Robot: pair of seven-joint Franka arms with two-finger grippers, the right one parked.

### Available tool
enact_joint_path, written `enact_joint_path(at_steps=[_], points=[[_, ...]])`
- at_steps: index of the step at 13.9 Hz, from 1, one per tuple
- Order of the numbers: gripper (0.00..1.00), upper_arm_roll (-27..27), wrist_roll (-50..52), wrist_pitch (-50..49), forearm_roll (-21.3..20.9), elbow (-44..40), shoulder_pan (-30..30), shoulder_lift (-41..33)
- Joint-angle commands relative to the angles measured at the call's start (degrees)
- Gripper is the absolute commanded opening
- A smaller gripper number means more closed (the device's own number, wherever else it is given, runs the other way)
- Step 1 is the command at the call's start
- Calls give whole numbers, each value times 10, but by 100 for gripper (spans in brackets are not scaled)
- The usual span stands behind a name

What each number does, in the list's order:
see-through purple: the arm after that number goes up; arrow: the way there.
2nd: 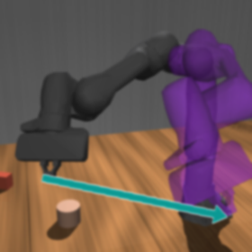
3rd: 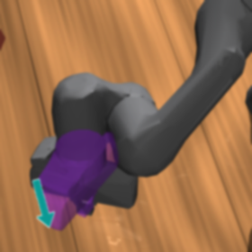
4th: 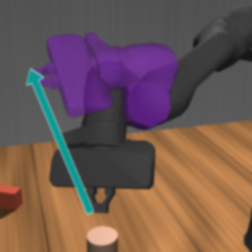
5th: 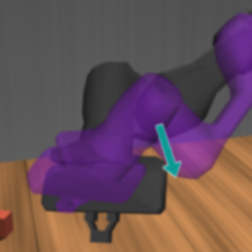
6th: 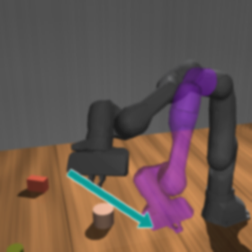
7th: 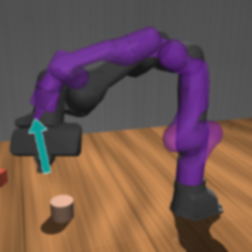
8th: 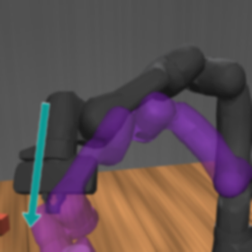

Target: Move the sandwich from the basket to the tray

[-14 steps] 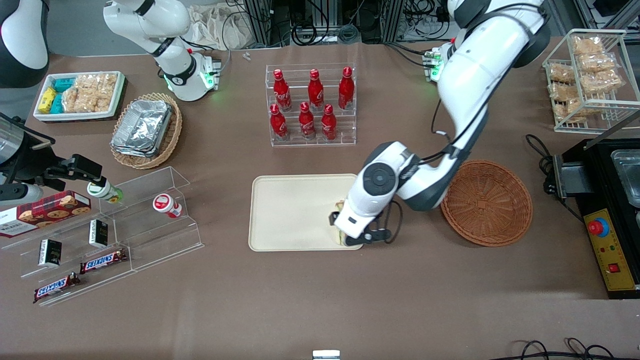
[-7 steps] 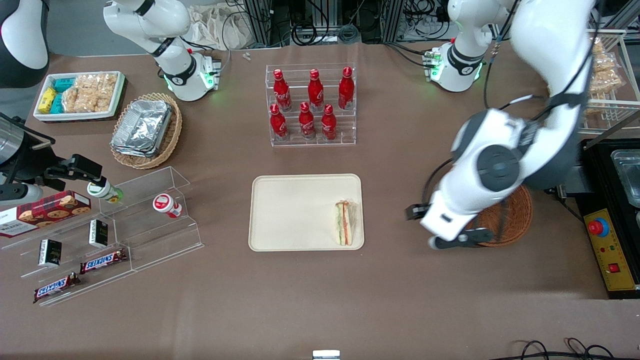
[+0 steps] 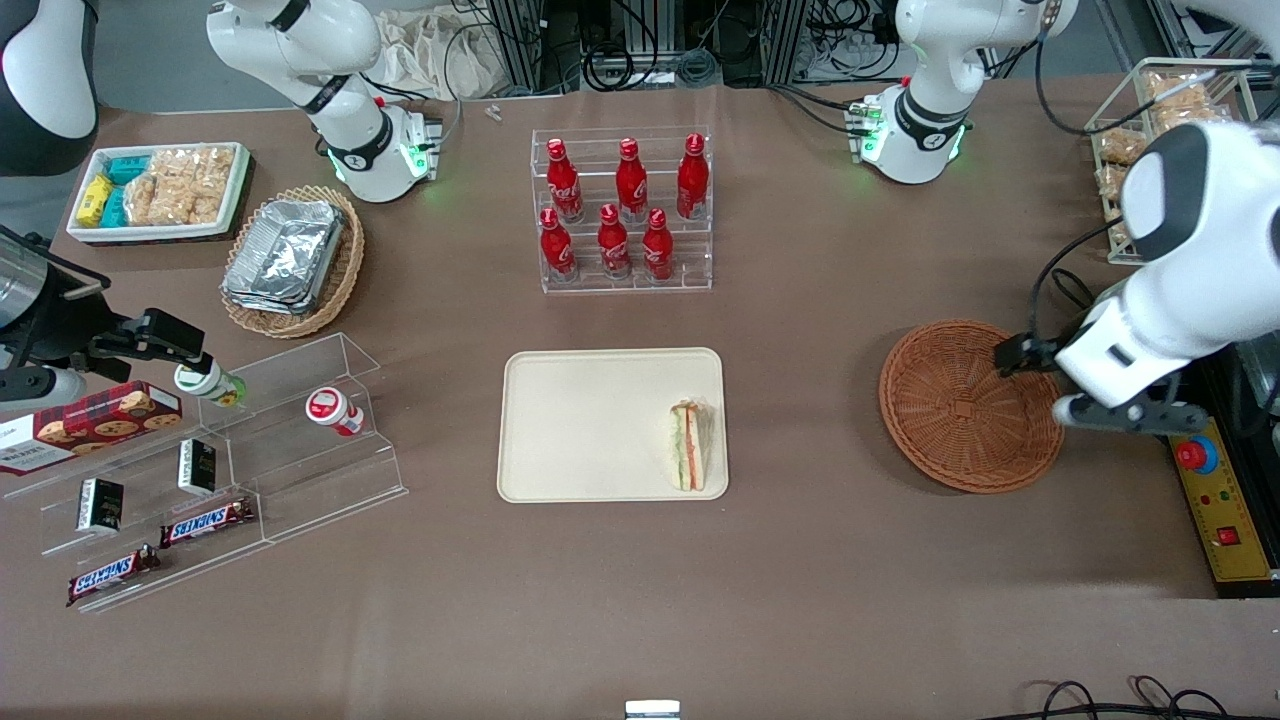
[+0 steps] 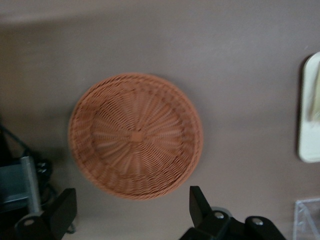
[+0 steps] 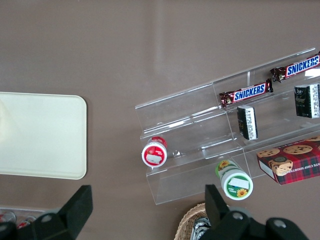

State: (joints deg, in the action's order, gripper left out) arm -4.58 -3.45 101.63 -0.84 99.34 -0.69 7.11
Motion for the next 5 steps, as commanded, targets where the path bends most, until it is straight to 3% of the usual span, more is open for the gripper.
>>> enact_joint_path(at_steps=[1,5], points=[[100,13,-27,7,-24,35,6,-30],[100,12,-51,-23,-38,-5,9,-13]])
